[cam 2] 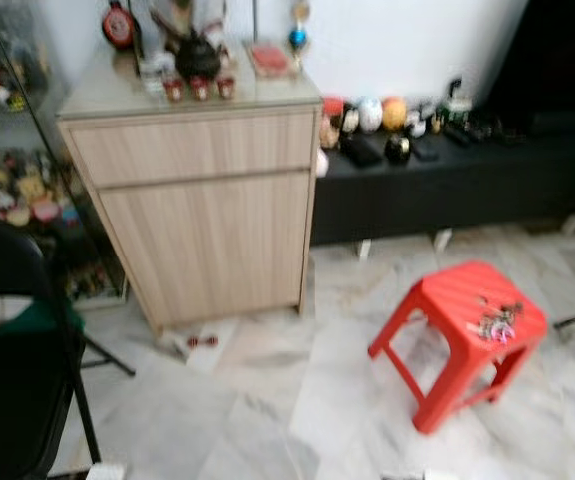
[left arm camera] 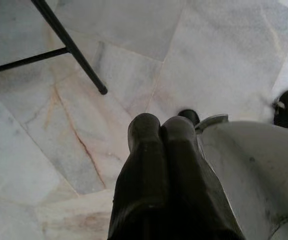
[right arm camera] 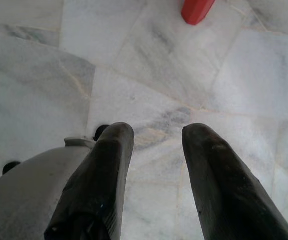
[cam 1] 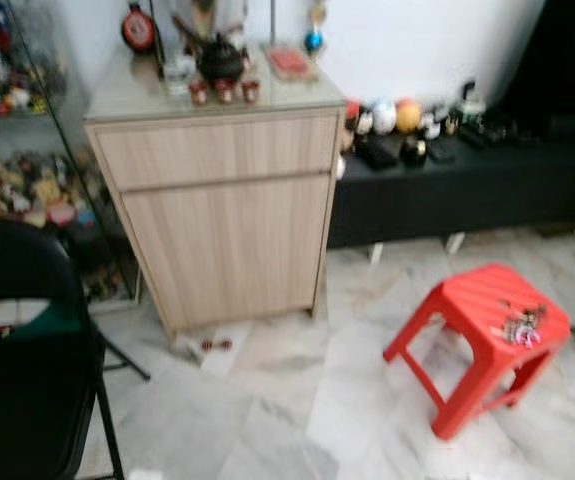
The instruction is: Hang keys on a hook
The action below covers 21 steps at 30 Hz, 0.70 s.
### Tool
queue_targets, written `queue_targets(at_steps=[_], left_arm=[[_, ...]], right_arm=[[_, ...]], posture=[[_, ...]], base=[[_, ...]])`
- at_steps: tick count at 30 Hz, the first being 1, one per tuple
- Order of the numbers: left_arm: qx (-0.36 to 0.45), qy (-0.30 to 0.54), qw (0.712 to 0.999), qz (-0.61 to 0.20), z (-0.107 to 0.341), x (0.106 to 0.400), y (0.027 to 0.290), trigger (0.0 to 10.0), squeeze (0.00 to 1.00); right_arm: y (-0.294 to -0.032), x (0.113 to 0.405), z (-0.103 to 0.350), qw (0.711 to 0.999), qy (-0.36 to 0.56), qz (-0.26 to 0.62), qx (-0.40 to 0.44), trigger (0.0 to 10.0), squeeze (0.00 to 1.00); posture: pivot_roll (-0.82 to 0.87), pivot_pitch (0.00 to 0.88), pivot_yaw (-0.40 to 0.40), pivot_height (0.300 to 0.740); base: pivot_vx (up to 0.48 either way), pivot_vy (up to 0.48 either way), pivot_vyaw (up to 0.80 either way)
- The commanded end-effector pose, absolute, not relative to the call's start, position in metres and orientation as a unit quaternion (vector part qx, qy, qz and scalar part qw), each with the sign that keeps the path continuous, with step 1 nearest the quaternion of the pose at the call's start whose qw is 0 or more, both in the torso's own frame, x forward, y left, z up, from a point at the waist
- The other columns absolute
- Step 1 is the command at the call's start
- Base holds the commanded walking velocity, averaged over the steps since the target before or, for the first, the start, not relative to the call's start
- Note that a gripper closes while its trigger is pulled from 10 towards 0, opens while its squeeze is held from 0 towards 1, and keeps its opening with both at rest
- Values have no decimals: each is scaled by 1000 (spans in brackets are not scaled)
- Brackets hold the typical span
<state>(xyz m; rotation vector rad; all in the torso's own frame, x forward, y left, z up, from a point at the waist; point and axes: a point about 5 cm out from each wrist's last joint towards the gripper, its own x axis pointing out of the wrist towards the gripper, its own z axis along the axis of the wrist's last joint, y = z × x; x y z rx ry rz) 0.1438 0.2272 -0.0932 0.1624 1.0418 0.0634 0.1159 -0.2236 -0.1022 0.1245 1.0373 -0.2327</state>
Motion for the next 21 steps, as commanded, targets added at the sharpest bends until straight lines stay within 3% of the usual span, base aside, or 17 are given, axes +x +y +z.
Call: queue_targets(at_steps=[1,21], left_arm=[[80,507,858,30,-95,139,229,10000,0],[73,507,858,29,-95,139,227,10000,0]], right_arm=[[-226,124,-99,868,480,-114,61,10000,0],[-226,125,-99,868,481,-112,60,10000,0]], posture=[[177,0,-32,740],[174,0,-33,740]], base=[[0,-330,0],[0,-399,0]])
